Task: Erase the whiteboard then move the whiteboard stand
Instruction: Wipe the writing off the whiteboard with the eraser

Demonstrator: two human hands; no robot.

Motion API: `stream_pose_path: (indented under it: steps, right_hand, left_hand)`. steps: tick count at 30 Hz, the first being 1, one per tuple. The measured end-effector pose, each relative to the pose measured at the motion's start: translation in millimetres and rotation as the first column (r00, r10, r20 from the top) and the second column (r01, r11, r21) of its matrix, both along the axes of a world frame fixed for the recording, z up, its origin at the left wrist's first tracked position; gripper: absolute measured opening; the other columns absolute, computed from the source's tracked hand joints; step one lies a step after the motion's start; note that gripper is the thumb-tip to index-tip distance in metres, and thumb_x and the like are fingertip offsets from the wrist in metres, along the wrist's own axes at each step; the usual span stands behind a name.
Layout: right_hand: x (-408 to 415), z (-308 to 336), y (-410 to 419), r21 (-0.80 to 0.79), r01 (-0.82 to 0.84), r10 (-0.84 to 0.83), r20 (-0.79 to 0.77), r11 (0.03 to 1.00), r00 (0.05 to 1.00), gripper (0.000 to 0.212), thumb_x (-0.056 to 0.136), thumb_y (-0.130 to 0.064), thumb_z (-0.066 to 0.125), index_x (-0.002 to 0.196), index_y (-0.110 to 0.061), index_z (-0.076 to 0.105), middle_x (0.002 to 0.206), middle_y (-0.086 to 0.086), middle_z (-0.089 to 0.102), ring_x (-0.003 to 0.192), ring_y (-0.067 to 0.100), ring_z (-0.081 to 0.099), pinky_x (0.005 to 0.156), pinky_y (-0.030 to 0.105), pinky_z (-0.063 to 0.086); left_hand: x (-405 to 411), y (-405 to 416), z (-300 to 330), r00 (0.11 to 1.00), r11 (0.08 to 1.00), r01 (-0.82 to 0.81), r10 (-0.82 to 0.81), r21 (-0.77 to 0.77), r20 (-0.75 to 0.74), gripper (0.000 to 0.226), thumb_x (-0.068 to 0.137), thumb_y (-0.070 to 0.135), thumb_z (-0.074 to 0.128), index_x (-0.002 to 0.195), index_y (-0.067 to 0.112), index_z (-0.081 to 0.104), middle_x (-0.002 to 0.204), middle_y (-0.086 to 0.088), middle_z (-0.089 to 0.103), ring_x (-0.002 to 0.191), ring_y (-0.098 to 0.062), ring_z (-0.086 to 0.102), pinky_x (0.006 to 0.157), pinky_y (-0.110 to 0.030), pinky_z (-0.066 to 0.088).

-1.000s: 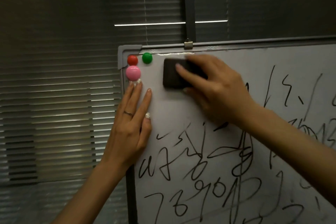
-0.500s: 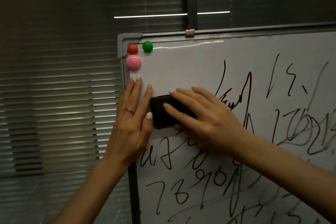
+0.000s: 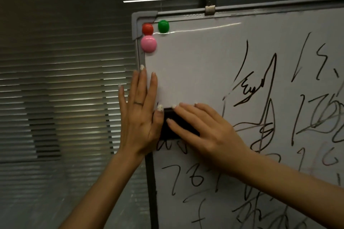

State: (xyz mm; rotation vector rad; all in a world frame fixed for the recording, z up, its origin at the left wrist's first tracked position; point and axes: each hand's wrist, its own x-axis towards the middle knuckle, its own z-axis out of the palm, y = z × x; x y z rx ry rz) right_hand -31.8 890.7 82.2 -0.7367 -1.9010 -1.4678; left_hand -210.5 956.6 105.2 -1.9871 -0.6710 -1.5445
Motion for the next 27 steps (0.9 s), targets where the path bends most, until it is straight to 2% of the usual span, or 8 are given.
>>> stream_pose_path:
  steps: [6, 8, 11, 13, 15, 21, 24, 27]
  right_hand:
    - [5, 2, -7, 0.001, 0.051, -0.051, 0.115, 0.999, 0.992, 0.033, 0.096, -0.007, 0.051, 0.128, -0.008, 0.059, 0.131, 0.02, 0.057, 0.122, 0.031, 0.054, 0.098, 0.043, 0.046]
    - [5, 18, -9, 0.031, 0.057, -0.058, 0.028, 0.998, 0.998, 0.035, 0.094, -0.007, 0.054, 0.128, -0.006, 0.059, 0.13, 0.023, 0.056, 0.121, 0.033, 0.053, 0.098, 0.044, 0.044]
    - [3, 44, -10, 0.073, 0.047, -0.03, -0.21, 0.996, 0.977, 0.038, 0.09, -0.015, 0.062, 0.126, -0.004, 0.06, 0.128, 0.026, 0.056, 0.118, 0.035, 0.05, 0.096, 0.045, 0.042]
    - [-2, 46, -9, 0.081, 0.049, -0.026, -0.267, 0.995, 0.963, 0.04, 0.089, -0.017, 0.064, 0.126, -0.004, 0.06, 0.127, 0.026, 0.056, 0.118, 0.034, 0.048, 0.096, 0.045, 0.042]
    - [-8, 33, -7, 0.079, 0.04, -0.019, -0.247, 0.996, 0.969, 0.041, 0.086, -0.013, 0.068, 0.125, -0.004, 0.06, 0.126, 0.025, 0.057, 0.118, 0.034, 0.049, 0.096, 0.045, 0.042]
    - [-14, -31, -6, -0.04, 0.02, -0.019, 0.006, 0.999, 1.0, 0.034, 0.096, -0.009, 0.05, 0.128, -0.007, 0.058, 0.131, 0.019, 0.056, 0.125, 0.03, 0.05, 0.1, 0.043, 0.042]
    - [-9, -25, -6, -0.01, 0.054, -0.054, 0.062, 0.998, 0.997, 0.032, 0.099, -0.01, 0.046, 0.129, -0.009, 0.058, 0.131, 0.016, 0.058, 0.124, 0.028, 0.052, 0.098, 0.042, 0.044]
    - [-7, 1, -4, 0.051, 0.047, -0.047, -0.002, 0.998, 0.999, 0.032, 0.096, -0.007, 0.048, 0.125, -0.008, 0.062, 0.128, 0.018, 0.059, 0.12, 0.029, 0.056, 0.094, 0.041, 0.044]
  left_hand:
    - [-9, -7, 49, 0.963, 0.958, -0.27, 0.27, 0.098, 0.013, 0.059, 0.1, 0.042, 0.012, 0.15, 0.011, 0.012, 0.156, -0.013, 0.007, 0.141, -0.012, -0.012, 0.111, -0.044, -0.019]
    - [-11, -8, 59, 0.944, 0.938, -0.328, 0.329, 0.107, 0.011, 0.058, 0.1, 0.04, 0.015, 0.15, 0.011, 0.01, 0.157, -0.014, 0.007, 0.14, -0.013, -0.012, 0.11, -0.043, -0.021]
    - [-15, -5, 62, 0.927, 0.923, -0.368, 0.374, 0.111, -0.039, 0.06, 0.1, 0.042, 0.013, 0.151, 0.011, 0.007, 0.158, -0.012, 0.006, 0.141, -0.014, -0.013, 0.111, -0.043, -0.02]
    - [-16, -4, 62, 0.931, 0.929, -0.353, 0.36, 0.109, -0.059, 0.06, 0.1, 0.043, 0.012, 0.151, 0.01, 0.006, 0.158, -0.012, 0.006, 0.142, -0.014, -0.012, 0.112, -0.042, -0.019]
    - [-16, -3, 61, 0.947, 0.947, -0.308, 0.314, 0.095, -0.063, 0.06, 0.1, 0.041, 0.015, 0.15, 0.01, 0.006, 0.158, -0.012, 0.005, 0.142, -0.015, -0.01, 0.113, -0.042, -0.017]
    - [-11, -1, 49, 0.964, 0.971, -0.226, 0.235, 0.082, -0.127, 0.058, 0.1, 0.035, 0.017, 0.15, 0.008, 0.006, 0.158, -0.012, 0.004, 0.144, -0.013, -0.009, 0.116, -0.038, -0.011]
    - [-10, 0, 48, 0.978, 0.987, -0.139, 0.149, 0.077, -0.145, 0.057, 0.1, 0.033, 0.017, 0.15, 0.009, 0.005, 0.158, -0.008, 0.002, 0.145, -0.013, -0.006, 0.118, -0.036, -0.007]
    - [-11, 1, 50, 0.99, 0.998, -0.042, 0.047, 0.041, -0.134, 0.056, 0.1, 0.032, 0.015, 0.15, 0.01, 0.006, 0.158, -0.004, 0.001, 0.146, -0.013, -0.004, 0.119, -0.033, -0.005]
